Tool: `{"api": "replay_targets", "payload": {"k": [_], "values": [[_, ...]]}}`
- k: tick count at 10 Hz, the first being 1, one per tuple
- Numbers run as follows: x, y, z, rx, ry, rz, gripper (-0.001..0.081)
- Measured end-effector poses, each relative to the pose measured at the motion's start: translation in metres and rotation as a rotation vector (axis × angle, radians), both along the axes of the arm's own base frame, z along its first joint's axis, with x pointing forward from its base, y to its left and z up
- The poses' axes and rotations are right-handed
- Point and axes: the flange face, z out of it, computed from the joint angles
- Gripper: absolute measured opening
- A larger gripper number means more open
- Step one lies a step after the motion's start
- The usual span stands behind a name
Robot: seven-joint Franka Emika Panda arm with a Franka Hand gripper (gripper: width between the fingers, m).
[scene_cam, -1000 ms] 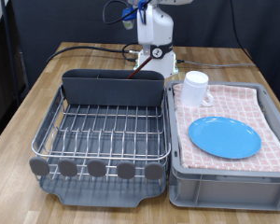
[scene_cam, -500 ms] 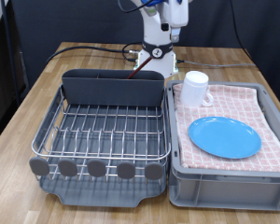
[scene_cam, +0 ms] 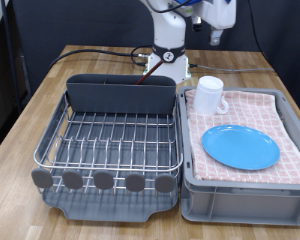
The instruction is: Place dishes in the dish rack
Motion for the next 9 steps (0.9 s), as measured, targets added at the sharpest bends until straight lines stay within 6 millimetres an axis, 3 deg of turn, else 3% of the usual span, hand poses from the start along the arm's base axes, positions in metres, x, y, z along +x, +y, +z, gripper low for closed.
{"api": "replay_targets", "payload": {"k": [5,9], "values": [[0.027,0.054,0.010,-0.021,0.004,0.076,0.0802],[0.032,0.064,0.008,-0.018,0.011,0.036,0.0802]]}}
